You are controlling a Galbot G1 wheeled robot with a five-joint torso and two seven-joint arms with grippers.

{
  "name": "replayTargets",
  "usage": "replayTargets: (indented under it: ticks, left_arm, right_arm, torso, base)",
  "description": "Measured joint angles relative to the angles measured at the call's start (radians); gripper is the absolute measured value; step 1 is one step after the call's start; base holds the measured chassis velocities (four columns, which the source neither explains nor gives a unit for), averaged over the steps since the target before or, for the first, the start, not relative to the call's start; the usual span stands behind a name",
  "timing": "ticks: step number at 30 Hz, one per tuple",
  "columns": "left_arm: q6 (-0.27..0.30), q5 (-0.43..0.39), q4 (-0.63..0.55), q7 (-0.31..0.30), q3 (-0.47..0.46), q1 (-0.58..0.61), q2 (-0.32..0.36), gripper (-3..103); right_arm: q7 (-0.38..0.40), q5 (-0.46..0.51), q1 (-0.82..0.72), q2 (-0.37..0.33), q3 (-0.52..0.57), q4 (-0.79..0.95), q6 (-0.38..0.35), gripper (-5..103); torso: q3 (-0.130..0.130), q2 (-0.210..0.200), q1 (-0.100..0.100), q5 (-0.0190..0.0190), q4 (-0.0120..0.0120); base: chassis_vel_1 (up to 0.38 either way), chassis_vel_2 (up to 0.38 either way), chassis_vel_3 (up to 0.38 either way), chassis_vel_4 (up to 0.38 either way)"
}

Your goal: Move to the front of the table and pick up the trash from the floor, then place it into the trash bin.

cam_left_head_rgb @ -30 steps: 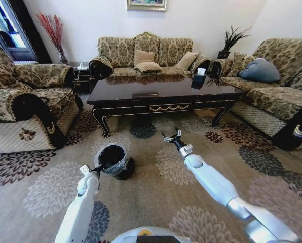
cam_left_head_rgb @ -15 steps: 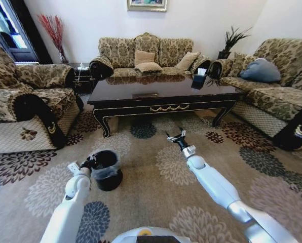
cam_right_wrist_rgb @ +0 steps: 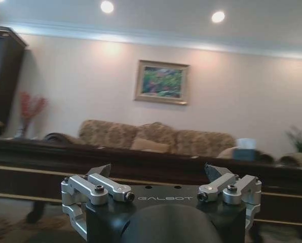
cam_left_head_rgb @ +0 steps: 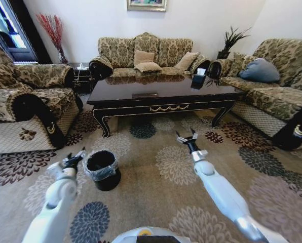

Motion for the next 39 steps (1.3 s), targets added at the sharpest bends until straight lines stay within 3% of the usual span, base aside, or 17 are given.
replayTargets:
  ticks: [2, 4, 6, 9, 11, 15, 18, 23, 39]
  left_arm:
    - [-0.036, 0.086, -0.026, 0.027, -0.031, 0.05, -0.011, 100]
    - [-0.049, 0.117, -0.038, 0.035, -0.04, 0.071, -0.021, 100]
    - [-0.095, 0.218, -0.096, 0.062, -0.059, 0.157, -0.088, 100]
    - [-0.118, 0.267, -0.11, 0.068, -0.06, 0.179, -0.127, 100]
    - [-0.178, 0.33, -0.107, 0.075, -0.048, 0.195, -0.196, 100]
    - [-0.207, 0.334, -0.094, 0.061, -0.019, 0.191, -0.243, 100]
    - [-0.208, 0.333, -0.094, 0.059, -0.013, 0.183, -0.247, 100]
    - [-0.251, 0.318, -0.091, 0.151, -0.027, 0.171, -0.249, 100]
    - [-0.252, 0.313, -0.087, 0.156, -0.028, 0.168, -0.247, 100]
  right_arm:
    - [0.032, 0.001, -0.06, -0.018, 0.057, 0.052, 0.017, 100]
    - [0.047, 0.001, -0.084, -0.022, 0.075, 0.074, 0.019, 100]
    - [0.089, 0.008, -0.229, -0.025, 0.172, 0.218, -0.006, 100]
    - [0.09, -0.004, -0.297, -0.005, 0.216, 0.273, -0.008, 100]
    - [0.09, -0.038, -0.392, 0.057, 0.27, 0.348, -0.001, 100]
    - [0.105, -0.066, -0.474, 0.137, 0.286, 0.433, -0.019, 100]
    - [0.106, -0.077, -0.492, 0.148, 0.286, 0.459, -0.027, 100]
    - [0.079, -0.084, -0.506, 0.146, 0.293, 0.495, -0.034, 100]
    - [0.076, -0.083, -0.498, 0.143, 0.288, 0.489, -0.035, 100]
  torso:
    - [0.0, 0.0, 0.0, 0.0002, -0.0003]
    - [0.0, 0.0, 0.0, -0.0002, -0.0003]
    - [0.0, 0.0, 0.0, -0.0003, 0.0001]
    - [0.0, 0.0, 0.0, -0.0002, -0.0001]
    - [0.0, 0.0, 0.0, 0.0, -0.0002]
    - [0.0, 0.0, 0.0, -0.0001, -0.0001]
    - [0.0, 0.0, 0.0, -0.0001, -0.0002]
    - [0.0, 0.0, 0.0, -0.0001, 0.0]
    - [0.0, 0.0, 0.0, -0.0001, 0.0]
  base:
    - [0.0, 0.0, 0.0, 0.0]
    - [0.0, 0.0, 0.0, 0.0]
    - [0.0, 0.0, 0.0, 0.0]
    - [0.0, 0.0, 0.0, 0.0]
    - [0.0, 0.0, 0.0, 0.0]
    - [0.0, 0.0, 0.0, 0.0]
    - [0.0, 0.0, 0.0, 0.0]
    - [0.0, 0.0, 0.0, 0.0]
    - [0.004, -0.001, -0.003, 0.013]
